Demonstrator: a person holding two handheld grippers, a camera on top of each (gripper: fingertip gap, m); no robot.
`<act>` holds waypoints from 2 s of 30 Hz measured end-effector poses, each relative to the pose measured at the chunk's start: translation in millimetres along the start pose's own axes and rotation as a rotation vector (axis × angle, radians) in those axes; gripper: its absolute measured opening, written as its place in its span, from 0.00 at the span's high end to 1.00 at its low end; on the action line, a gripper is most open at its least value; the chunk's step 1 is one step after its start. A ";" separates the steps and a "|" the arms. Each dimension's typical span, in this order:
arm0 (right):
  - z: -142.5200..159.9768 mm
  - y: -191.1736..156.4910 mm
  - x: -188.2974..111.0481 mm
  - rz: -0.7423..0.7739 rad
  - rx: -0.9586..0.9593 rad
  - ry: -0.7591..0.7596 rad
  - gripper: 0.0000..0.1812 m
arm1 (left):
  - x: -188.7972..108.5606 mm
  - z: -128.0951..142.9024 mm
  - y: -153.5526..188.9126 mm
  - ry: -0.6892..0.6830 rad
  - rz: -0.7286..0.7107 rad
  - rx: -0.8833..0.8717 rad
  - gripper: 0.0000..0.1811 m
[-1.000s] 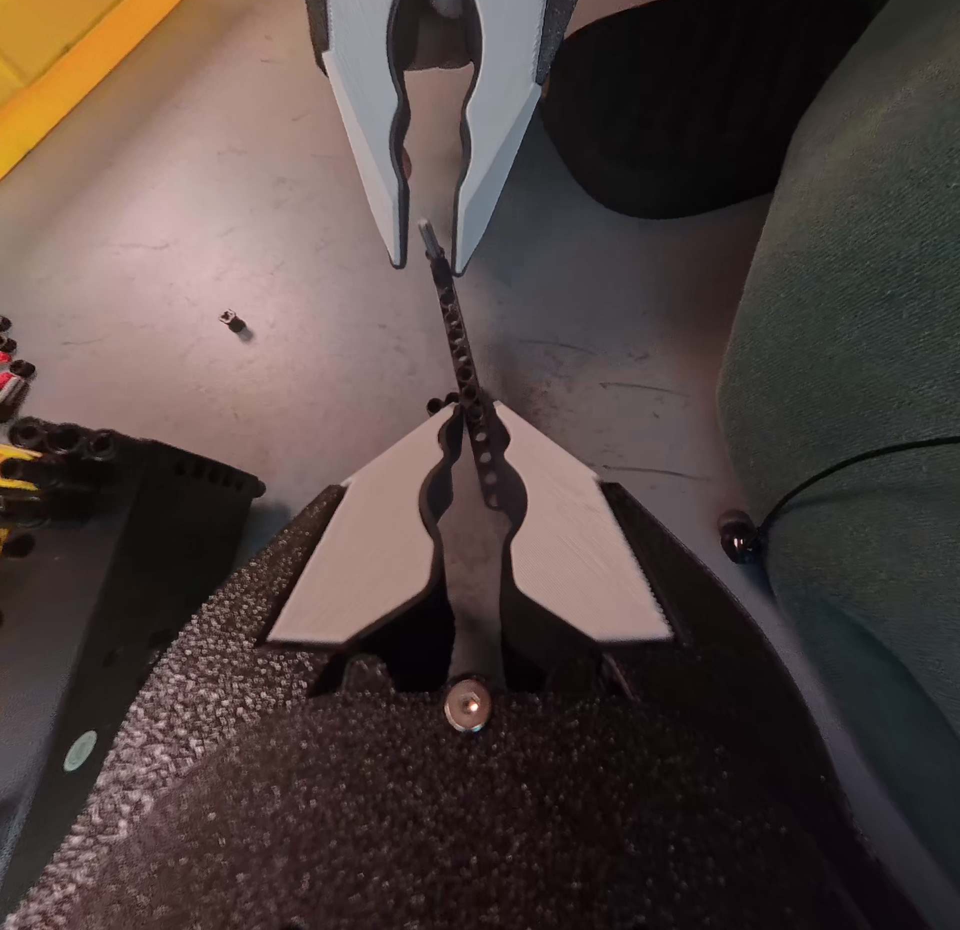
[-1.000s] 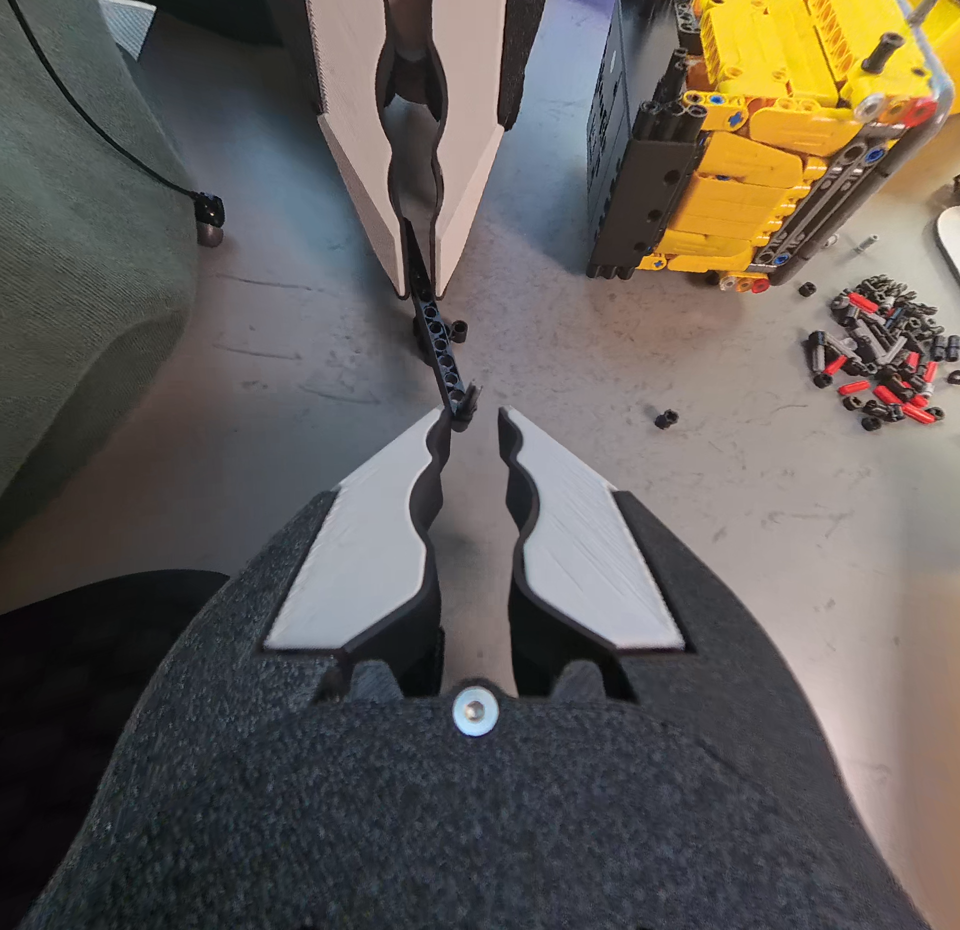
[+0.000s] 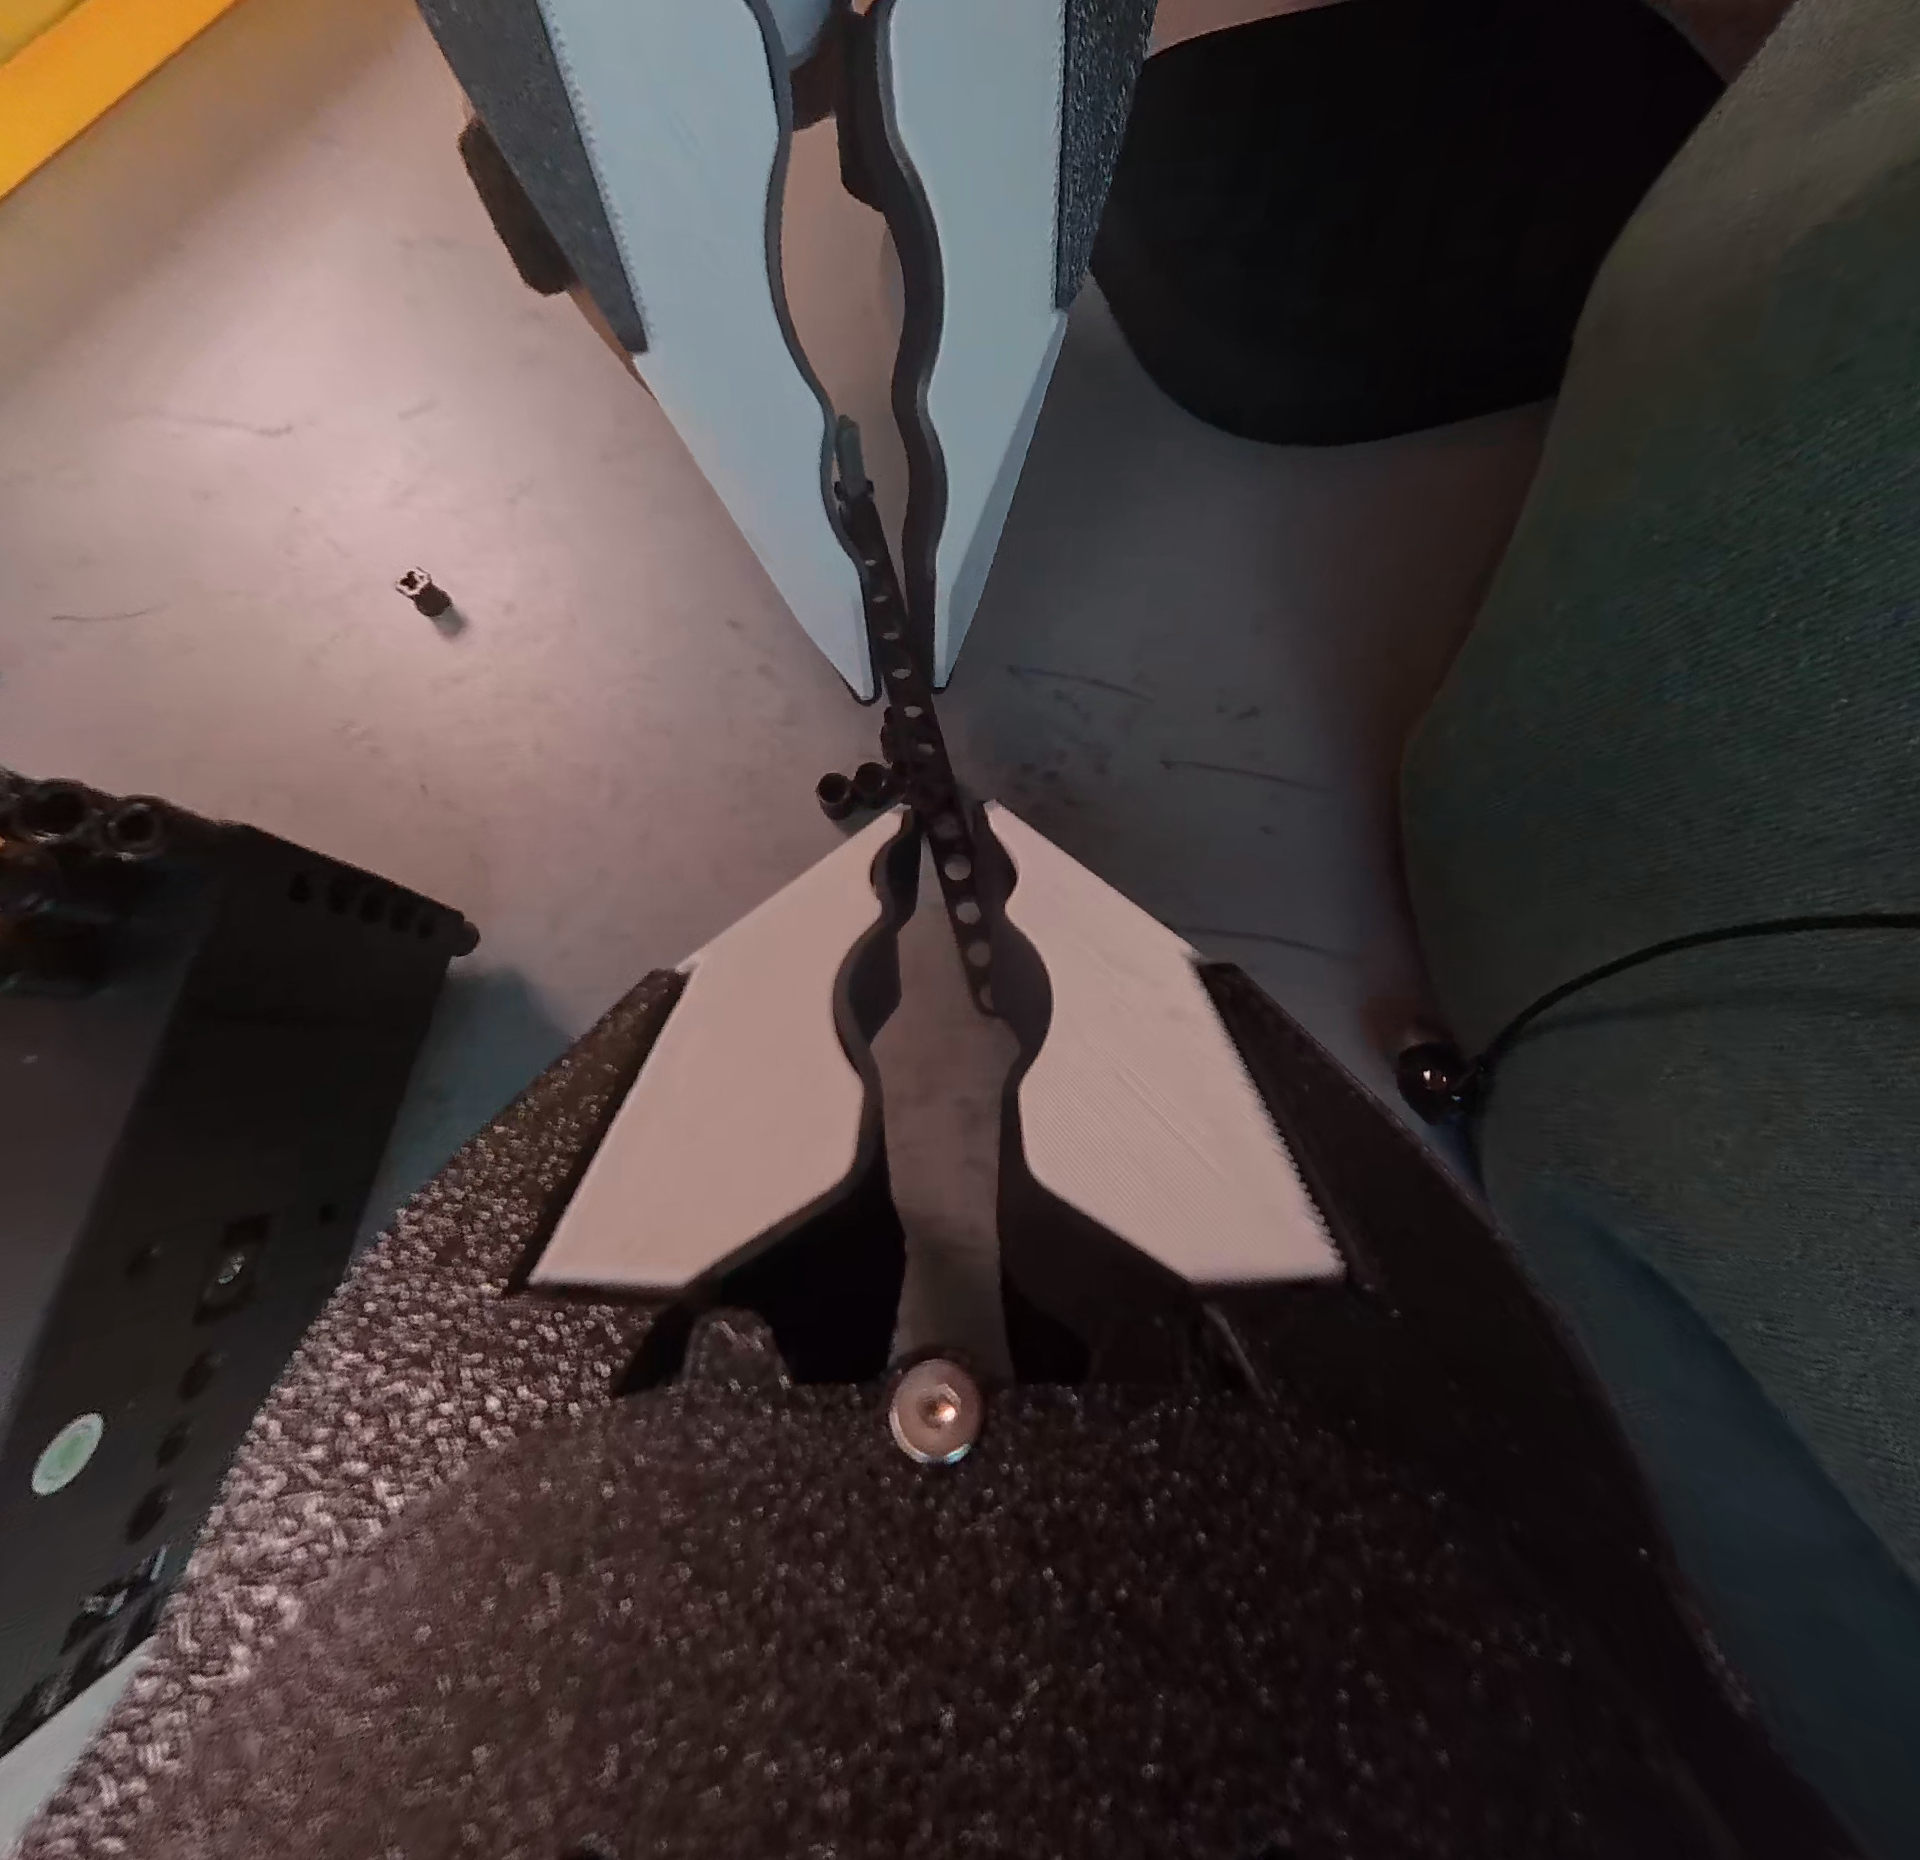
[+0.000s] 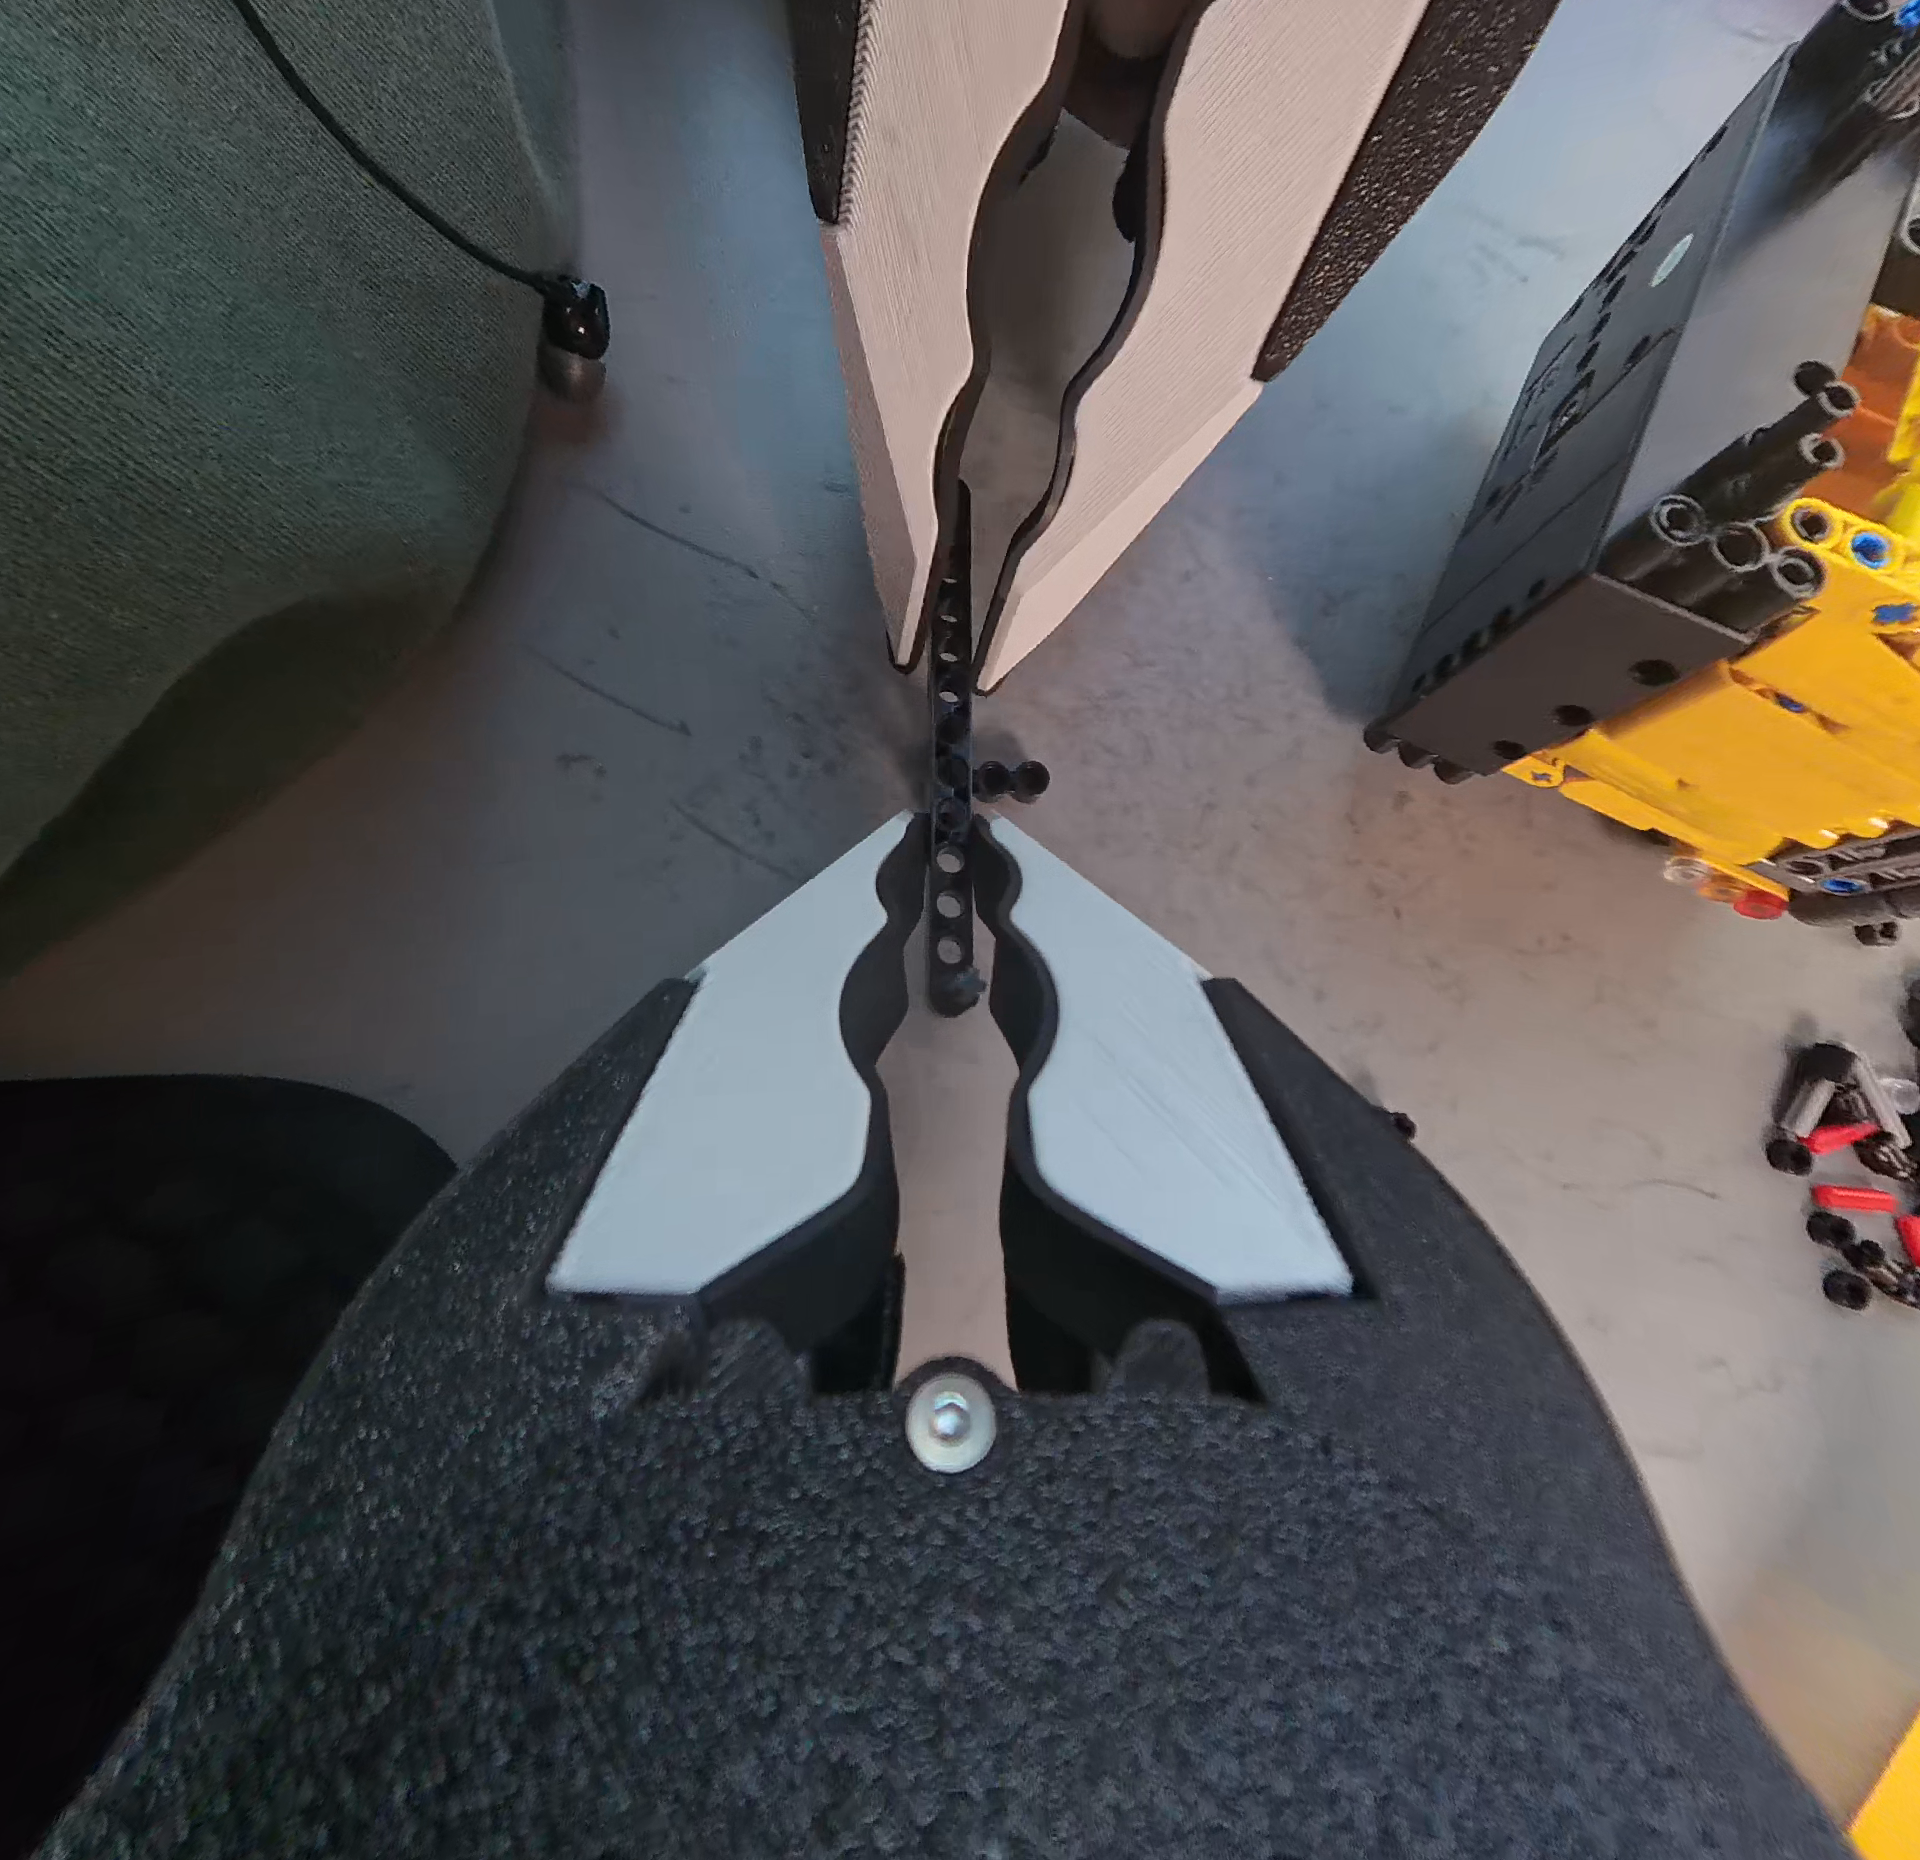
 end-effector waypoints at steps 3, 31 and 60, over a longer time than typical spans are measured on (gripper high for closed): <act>0.9 1.4 0.4 -0.009 -0.001 -0.002 0.96 | 1.3 1.2 -1.0 -0.006 -0.007 -0.001 0.95; -0.6 -3.4 11.6 0.133 0.190 0.075 0.96 | -6.2 6.6 -11.2 -0.023 0.003 -0.009 0.96; -11.0 -39.9 -8.1 0.630 0.238 0.019 1.00 | -11.1 4.7 -11.0 -0.008 0.039 -0.116 0.97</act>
Point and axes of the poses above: each gripper's, where its closed fingertips meet, x out along the fingers, z out of its underside, y = z × x across the jaws, the point moved 6 cm from there along -x, back along the fingers, and after that the axes turned 6 degrees about -x, right-handed, at the moved point
